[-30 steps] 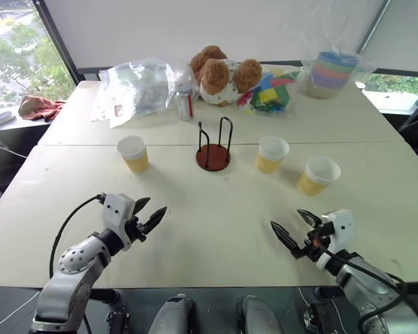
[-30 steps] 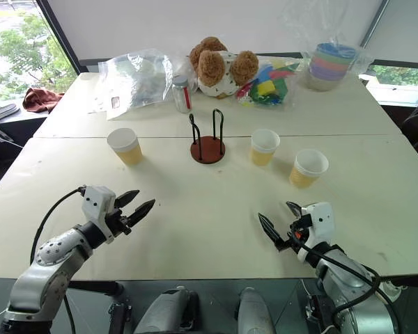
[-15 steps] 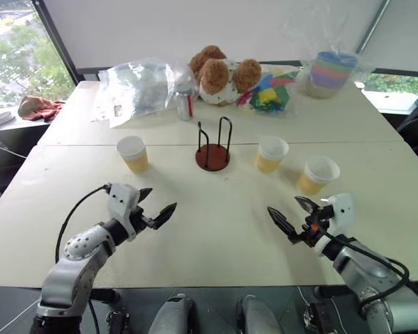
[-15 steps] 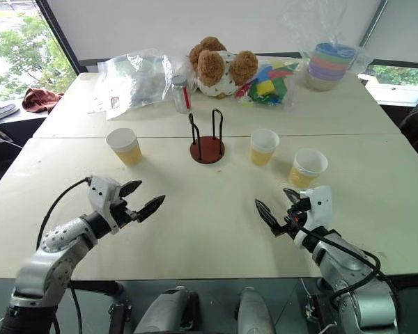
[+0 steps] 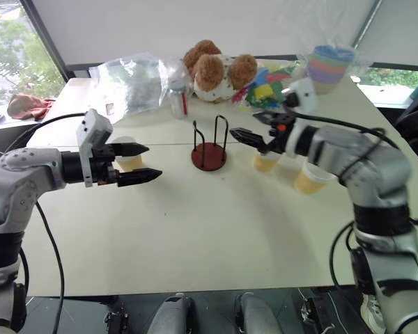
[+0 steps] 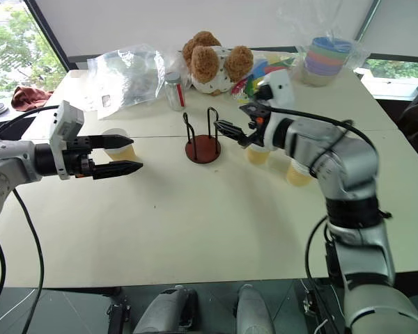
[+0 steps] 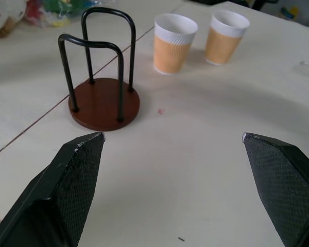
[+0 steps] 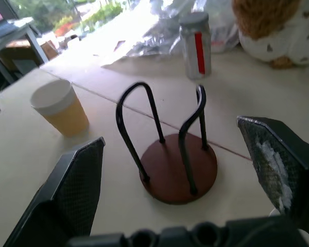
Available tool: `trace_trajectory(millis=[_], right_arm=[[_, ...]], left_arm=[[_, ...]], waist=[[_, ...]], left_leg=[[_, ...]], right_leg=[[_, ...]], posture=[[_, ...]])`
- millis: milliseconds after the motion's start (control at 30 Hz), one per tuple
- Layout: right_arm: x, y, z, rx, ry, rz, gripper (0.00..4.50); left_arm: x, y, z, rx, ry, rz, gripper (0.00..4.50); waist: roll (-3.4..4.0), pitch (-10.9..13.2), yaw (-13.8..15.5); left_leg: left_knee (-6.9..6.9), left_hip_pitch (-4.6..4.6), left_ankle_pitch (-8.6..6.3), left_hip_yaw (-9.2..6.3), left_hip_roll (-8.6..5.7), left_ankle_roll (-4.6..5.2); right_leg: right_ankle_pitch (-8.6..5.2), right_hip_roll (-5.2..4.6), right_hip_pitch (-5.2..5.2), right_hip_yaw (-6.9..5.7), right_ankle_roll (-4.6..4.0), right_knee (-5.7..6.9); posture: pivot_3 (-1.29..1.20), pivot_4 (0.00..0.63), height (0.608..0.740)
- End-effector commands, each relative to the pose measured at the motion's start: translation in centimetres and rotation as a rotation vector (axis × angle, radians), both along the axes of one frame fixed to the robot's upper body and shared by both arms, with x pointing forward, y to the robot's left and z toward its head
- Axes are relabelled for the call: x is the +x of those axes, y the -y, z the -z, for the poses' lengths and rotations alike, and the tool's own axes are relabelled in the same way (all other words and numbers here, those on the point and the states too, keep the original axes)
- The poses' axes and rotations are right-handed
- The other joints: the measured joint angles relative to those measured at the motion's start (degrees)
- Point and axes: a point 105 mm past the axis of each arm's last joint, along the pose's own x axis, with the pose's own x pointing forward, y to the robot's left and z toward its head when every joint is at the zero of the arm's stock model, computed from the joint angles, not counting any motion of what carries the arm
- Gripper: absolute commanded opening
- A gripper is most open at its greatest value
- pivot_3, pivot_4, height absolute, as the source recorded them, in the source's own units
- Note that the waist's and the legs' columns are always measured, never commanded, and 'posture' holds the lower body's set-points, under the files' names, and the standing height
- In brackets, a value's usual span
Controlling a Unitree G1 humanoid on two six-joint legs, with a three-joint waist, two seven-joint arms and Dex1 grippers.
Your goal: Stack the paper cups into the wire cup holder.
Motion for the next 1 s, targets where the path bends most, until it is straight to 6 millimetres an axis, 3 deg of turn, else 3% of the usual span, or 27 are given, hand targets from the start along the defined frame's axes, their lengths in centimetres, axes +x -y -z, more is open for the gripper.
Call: trace_trajectory(millis=[33, 467, 567, 800, 1000], right_arm=[[1.1, -0.6, -0.9, -0.013, 0.038, -0.043, 4.5], [3.5, -3.8, 1.1, -0.054, -0.023, -0.14, 4.5], [4.1, -4.1, 1.3, -0.079, -0.011, -0.125, 3.65], [4.1, -4.5, 1.0, -0.075, -0.005, -0.12, 0.03], [3.2, -4.3, -0.6, -0.041, 0.028, -0.086, 0.03]], left_arm=[[-0.3, -0.9, -1.5, -0.013, 0.067, -0.034, 4.42], [-0.4, -0.8, -0.2, -0.001, 0.084, -0.083, 4.42], [-0.4, -0.8, -0.3, 0.003, 0.097, -0.091, 4.5], [-0.2, -1.0, -0.3, 0.007, 0.109, -0.102, 4.5], [0.0, -0.9, -0.4, 0.015, 0.112, -0.085, 4.5]], waist=[[-0.01, 0.0, 0.04], [-0.01, 0.0, -0.14], [-0.01, 0.01, -0.13], [-0.01, 0.01, -0.26], [-0.01, 0.01, -0.26]], left_leg=[[0.0, -0.01, 0.0, 0.0, 0.0, 0.01], [0.0, 0.01, 0.13, 0.0, 0.03, -0.23], [0.0, 0.01, 0.17, -0.03, 0.03, -0.31], [0.0, 0.01, 0.21, -0.05, 0.03, -0.37], [-0.01, 0.01, 0.22, -0.05, 0.03, -0.4]], right_leg=[[0.0, 0.0, -0.01, 0.0, 0.0, -0.01], [0.01, 0.0, -0.23, 0.03, 0.01, 0.44], [0.0, 0.0, -0.27, 0.03, 0.01, 0.54], [0.0, -0.01, -0.31, 0.04, 0.0, 0.6], [0.0, -0.01, -0.36, 0.04, 0.0, 0.66]], posture=[[0.0, 0.15, 0.74], [0.0, 0.15, 0.74], [0.0, 0.15, 0.74], [0.0, 0.15, 0.74], [0.0, 0.15, 0.74]])
